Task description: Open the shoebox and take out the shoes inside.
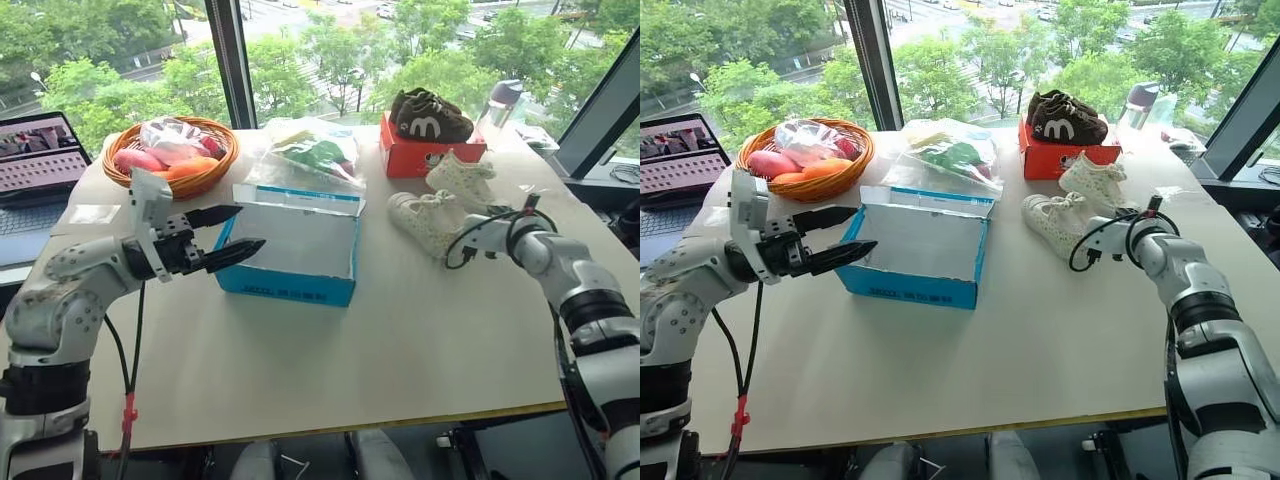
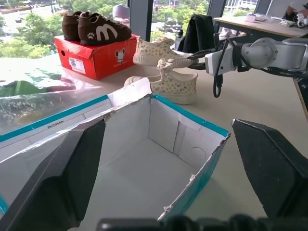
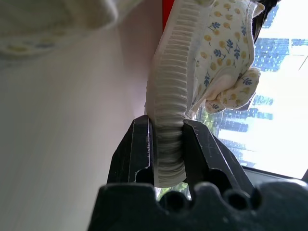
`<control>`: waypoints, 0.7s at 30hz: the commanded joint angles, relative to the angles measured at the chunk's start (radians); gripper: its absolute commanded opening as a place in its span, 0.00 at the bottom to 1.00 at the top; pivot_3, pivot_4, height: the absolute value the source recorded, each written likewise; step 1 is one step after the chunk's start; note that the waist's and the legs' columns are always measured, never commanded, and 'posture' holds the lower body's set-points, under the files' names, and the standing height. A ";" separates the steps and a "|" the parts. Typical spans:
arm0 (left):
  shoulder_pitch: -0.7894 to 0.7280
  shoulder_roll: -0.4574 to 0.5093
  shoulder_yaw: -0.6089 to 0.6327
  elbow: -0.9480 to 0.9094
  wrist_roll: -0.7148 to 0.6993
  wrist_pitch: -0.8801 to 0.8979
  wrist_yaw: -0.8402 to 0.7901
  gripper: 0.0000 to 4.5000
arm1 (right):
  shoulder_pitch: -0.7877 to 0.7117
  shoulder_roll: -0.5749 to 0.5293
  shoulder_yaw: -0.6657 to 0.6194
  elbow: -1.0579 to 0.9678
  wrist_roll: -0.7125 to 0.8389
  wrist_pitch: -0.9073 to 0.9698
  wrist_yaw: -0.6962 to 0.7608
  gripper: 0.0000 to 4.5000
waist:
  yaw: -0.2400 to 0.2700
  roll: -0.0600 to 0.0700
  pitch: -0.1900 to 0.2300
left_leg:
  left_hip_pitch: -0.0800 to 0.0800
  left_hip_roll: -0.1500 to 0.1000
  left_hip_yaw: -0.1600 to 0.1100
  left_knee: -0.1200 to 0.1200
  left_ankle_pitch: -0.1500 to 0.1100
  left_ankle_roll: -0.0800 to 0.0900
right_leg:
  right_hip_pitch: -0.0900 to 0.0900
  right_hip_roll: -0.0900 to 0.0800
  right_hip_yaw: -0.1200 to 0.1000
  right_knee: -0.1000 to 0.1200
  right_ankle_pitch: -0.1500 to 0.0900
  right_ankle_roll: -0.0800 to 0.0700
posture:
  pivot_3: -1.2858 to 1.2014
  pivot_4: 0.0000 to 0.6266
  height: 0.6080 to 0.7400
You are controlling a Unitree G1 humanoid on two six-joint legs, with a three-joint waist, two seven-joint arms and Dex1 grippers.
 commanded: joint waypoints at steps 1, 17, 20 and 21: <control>0.026 0.027 0.068 -0.067 -0.033 0.009 0.026 1.00 | -0.046 0.024 0.005 0.069 0.020 -0.049 0.022 0.13 | 0.000 0.000 0.000 | 0.000 0.000 0.000 0.000 0.000 0.000 | 0.000 0.000 0.000 0.000 0.000 0.000 | 0.52 0.24 1.00; 0.050 0.071 0.084 -0.030 -0.022 0.001 0.007 1.00 | -0.021 -0.078 -0.191 -0.112 0.337 0.061 0.479 0.99 | -0.002 0.000 0.000 | 0.004 0.000 -0.001 0.000 0.000 0.000 | 0.006 0.000 -0.002 -0.001 0.001 0.001 | 0.52 0.24 1.00; 0.113 0.103 0.131 -0.019 -0.027 -0.019 -0.051 1.00 | 0.101 -0.122 -0.305 -0.434 0.586 0.396 0.828 0.99 | -0.001 0.000 0.000 | 0.004 0.001 -0.002 0.000 0.000 0.000 | 0.006 0.001 -0.002 -0.001 0.001 0.001 | 0.52 0.24 1.00; 0.145 0.105 0.155 -0.025 -0.027 -0.043 -0.074 1.00 | 0.154 -0.136 -0.344 -0.562 0.693 0.543 0.923 0.99 | 0.000 0.000 0.000 | 0.005 0.001 -0.002 0.000 0.000 0.000 | 0.008 0.001 -0.003 -0.001 0.001 0.001 | 0.52 0.24 1.00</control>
